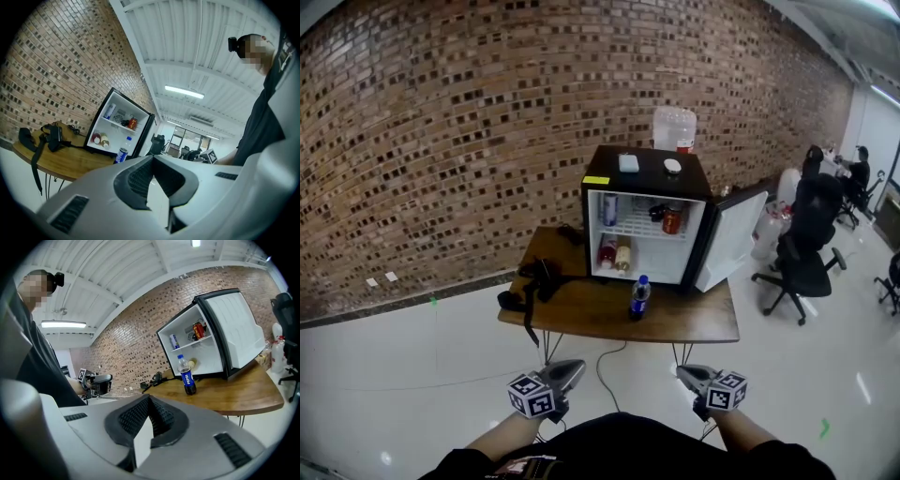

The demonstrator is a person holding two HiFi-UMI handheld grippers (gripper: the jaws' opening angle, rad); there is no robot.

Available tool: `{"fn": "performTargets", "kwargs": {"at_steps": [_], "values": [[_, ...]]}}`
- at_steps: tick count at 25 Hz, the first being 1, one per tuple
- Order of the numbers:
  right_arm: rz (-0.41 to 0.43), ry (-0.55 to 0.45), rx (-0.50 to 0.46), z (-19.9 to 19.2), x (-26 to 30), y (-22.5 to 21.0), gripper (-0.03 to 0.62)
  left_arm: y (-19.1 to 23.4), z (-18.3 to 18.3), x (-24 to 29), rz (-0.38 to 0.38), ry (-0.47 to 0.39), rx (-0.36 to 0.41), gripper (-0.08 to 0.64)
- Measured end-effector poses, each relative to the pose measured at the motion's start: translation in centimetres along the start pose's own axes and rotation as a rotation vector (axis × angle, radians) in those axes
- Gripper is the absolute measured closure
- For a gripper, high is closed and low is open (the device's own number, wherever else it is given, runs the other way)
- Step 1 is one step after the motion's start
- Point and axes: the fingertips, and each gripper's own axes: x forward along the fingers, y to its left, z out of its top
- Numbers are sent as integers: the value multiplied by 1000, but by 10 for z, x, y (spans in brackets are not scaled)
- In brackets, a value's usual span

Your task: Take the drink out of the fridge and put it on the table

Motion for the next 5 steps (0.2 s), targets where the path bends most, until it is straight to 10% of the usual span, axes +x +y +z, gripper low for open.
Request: {"fn": "performTargets", "kwargs": {"at_steps": [5], "values": [[-5,5,3,0,3,1,589,3,5,-4,2,4,8,560]]}}
